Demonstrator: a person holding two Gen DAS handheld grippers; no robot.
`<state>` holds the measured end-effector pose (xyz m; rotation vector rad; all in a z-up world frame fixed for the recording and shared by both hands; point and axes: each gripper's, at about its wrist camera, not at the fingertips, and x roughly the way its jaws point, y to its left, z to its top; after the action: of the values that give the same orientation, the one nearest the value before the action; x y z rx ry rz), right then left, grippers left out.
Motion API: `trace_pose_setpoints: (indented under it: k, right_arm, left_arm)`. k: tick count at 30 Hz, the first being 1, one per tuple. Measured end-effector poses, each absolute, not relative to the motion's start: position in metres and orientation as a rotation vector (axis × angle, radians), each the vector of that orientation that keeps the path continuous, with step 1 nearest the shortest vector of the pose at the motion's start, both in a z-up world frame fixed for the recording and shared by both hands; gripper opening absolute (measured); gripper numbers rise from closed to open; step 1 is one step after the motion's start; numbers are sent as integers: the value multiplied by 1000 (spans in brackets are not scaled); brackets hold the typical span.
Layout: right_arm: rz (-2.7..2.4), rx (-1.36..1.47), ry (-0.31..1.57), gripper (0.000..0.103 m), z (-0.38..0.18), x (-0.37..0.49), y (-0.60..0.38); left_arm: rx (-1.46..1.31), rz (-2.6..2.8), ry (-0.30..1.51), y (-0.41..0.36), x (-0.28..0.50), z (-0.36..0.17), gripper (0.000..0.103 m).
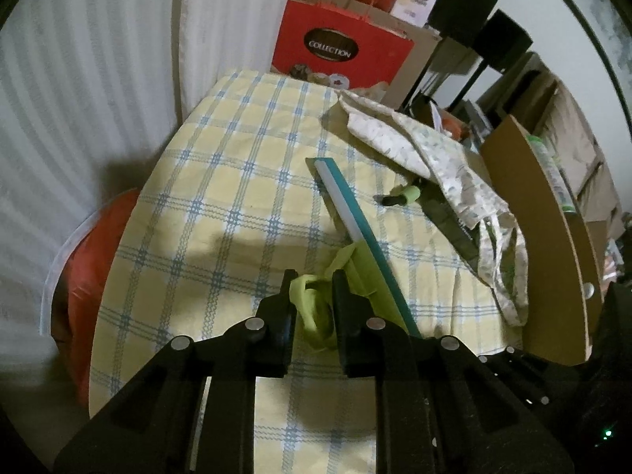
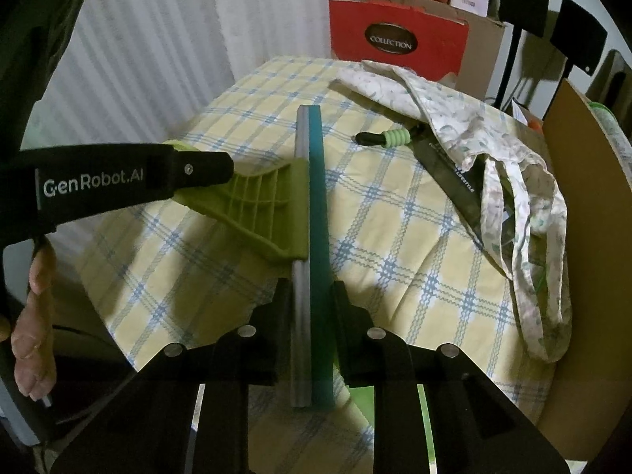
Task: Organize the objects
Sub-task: 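Lift the green squeegee with the right gripper and carry it over the box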
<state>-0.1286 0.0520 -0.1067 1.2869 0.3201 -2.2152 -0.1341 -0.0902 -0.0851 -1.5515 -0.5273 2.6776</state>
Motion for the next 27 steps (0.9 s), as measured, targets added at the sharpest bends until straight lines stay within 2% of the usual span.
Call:
trace_pose_setpoints:
  k: [27]
  right_arm:
    - [-2327, 1158, 196, 20, -40, -120, 103]
  left_arm:
    - [-1346, 2693, -452, -44, -134, -4, 16]
